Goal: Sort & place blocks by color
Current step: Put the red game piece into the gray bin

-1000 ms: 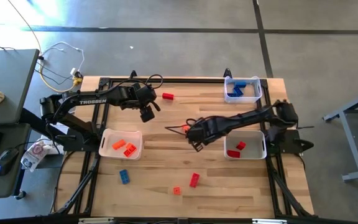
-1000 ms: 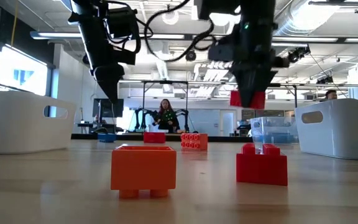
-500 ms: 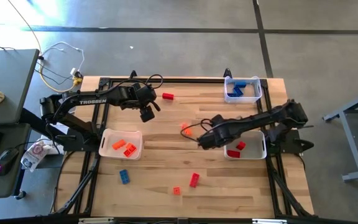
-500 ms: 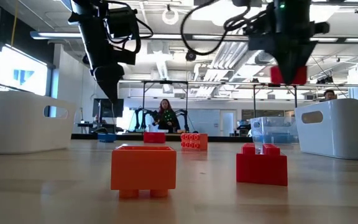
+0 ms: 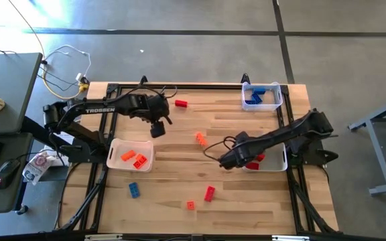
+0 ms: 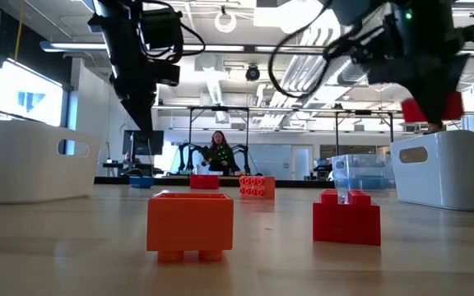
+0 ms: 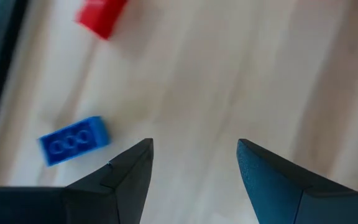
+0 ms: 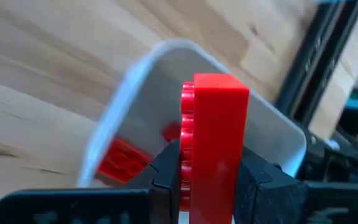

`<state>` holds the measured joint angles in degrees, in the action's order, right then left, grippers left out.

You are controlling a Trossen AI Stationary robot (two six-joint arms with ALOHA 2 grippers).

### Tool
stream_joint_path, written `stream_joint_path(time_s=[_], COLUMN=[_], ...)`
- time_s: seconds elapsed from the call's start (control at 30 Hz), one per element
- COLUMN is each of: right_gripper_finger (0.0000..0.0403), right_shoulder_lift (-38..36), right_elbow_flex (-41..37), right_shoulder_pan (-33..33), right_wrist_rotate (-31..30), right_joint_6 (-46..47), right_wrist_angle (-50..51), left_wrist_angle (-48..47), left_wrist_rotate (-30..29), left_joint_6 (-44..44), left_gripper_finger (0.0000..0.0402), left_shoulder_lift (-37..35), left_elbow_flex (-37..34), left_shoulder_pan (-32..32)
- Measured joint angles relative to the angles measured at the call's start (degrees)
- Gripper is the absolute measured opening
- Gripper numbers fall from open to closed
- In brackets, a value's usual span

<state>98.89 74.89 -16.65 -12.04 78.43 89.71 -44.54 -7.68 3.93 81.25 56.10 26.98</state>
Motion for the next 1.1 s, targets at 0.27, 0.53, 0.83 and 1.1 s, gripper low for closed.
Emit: stream_joint_path(time_s=[0.27, 0.53, 0.83, 1.1], right_gripper_finger=[0.0069, 0.0069, 0.0103, 0.0108], right_shoulder_lift=[0.0, -0.2, -0.2, -0.2], right_elbow_flex=[-4.7, -8.7, -10.2, -10.2], right_shoulder_pan=[-0.8, 0.2, 2.4, 2.4], right_wrist_rotate=[4.6, 6.9, 9.1, 8.0], right_joint_6=[1.3, -2.7, -8.1, -9.0], right_wrist_angle=[-3.8, -9.7, -15.5, -15.4], left_wrist_angle=[-7.7, -8.1, -4.8, -4.4], left_wrist_rotate=[4.9, 5.2, 5.2, 5.2], left_joint_6=[1.1, 0.8, 0.7, 0.6], left_gripper_finger=[0.0219, 0.022, 0.022, 0.022], left_shoulder_lift=[0.0, 0.0, 0.0, 0.0], left_elbow_flex=[0.0, 0.0, 0.0, 0.0], left_shoulder_pan=[-5.7, -13.3, -20.0, -23.9])
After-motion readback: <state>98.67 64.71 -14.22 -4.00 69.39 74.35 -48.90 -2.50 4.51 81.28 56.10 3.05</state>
